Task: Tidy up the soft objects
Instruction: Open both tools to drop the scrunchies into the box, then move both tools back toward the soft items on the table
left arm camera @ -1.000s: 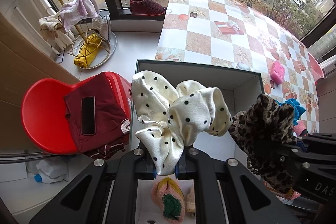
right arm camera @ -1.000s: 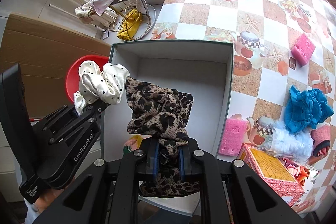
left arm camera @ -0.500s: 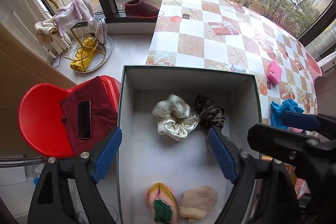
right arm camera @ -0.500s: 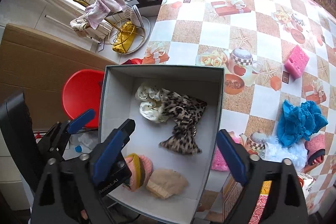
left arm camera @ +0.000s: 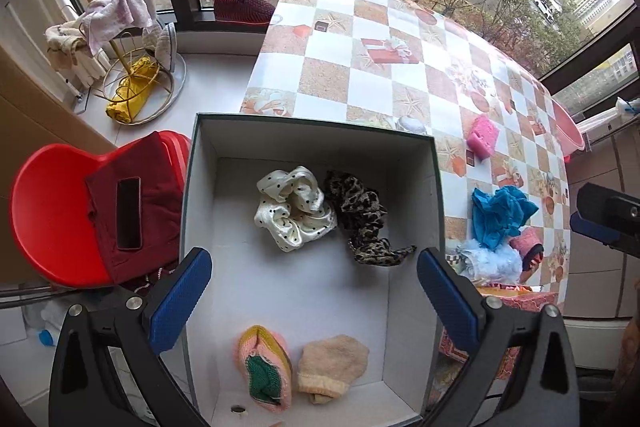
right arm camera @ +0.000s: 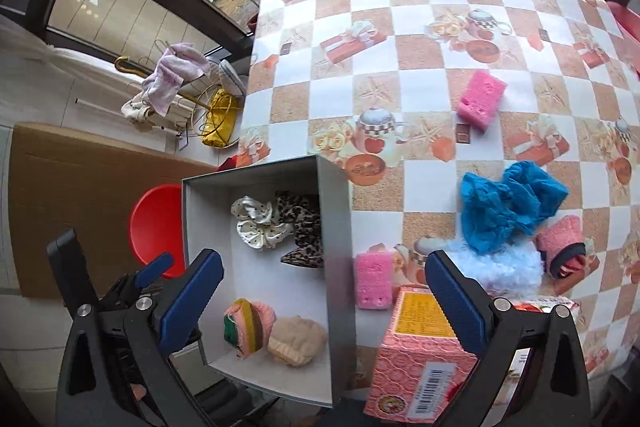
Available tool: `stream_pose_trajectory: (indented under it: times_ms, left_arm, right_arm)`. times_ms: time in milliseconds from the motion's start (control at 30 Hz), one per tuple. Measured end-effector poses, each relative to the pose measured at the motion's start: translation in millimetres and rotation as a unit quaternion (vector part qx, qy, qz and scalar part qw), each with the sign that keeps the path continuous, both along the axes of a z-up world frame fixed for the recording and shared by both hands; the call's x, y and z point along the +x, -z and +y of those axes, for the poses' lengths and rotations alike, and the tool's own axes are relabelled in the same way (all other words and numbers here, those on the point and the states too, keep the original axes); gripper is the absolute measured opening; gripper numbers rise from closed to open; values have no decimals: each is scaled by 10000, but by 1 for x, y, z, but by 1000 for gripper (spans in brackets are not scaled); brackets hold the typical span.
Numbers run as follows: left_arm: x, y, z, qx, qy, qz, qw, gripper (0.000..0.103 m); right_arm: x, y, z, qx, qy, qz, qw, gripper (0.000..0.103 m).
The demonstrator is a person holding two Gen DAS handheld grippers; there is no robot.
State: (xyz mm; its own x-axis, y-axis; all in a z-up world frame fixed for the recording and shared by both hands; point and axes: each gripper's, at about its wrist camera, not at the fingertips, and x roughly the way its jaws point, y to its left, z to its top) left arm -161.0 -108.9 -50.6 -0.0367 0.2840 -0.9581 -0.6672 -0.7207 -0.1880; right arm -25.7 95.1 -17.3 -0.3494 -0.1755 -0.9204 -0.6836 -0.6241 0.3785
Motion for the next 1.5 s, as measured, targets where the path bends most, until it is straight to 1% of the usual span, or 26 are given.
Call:
stream_pose_trajectory:
  times_ms: [133,233,467,533,700,767,867,1000,1100,1233,1300,1367,1500]
  left_arm:
    - [17,-5,11,-39,241,-22,9997,103]
    - [31,-6,22,-60,440,-151,9989,103]
    - [56,-14,61,-171,776,-302,9964,103]
    - [62,-17,76,-192,872,-350,9954,103]
    - [77,-20,115,-192,939,-757,9925,103]
    - [85,-20,135,-250,1010,-788,9914,103]
    - [96,-19,167,-357,1106,-733,9905,103]
    - [106,-6,216,-553,1161,-596,9899,103]
    - [112,15,256,-751,1195,-526,9886,103]
    - [117,51,298,-1070,1247,-273,9860,103]
    - [118,69,313,-1255,1295,-54,9836,103]
    - [116,84,326,-1366,1319,65,9818,103]
    - [111,110,347,-1567,1407,301,9771,103]
  right_arm:
    - [45,2,25,-62,506,-96,9987,102]
    - [81,8,41,-97,878,-253,9958,102]
    - [163,28,75,-226,1691,-593,9835,102]
    - [184,36,83,-279,1858,-690,9798,102]
    - [218,62,96,-350,2031,-999,9734,102]
    - [224,73,99,-366,1995,-1119,9728,102]
    - [226,90,102,-433,1858,-1236,9738,102]
    - [218,111,111,-492,1660,-1289,9764,102]
    - [207,125,119,-508,1468,-1325,9789,102]
    - [198,141,129,-464,1266,-1414,9807,102]
    - [198,147,134,-497,1303,-1375,9806,102]
    - [200,153,137,-571,1321,-1349,9803,102]
    - [196,163,140,-577,1118,-1394,9822,102]
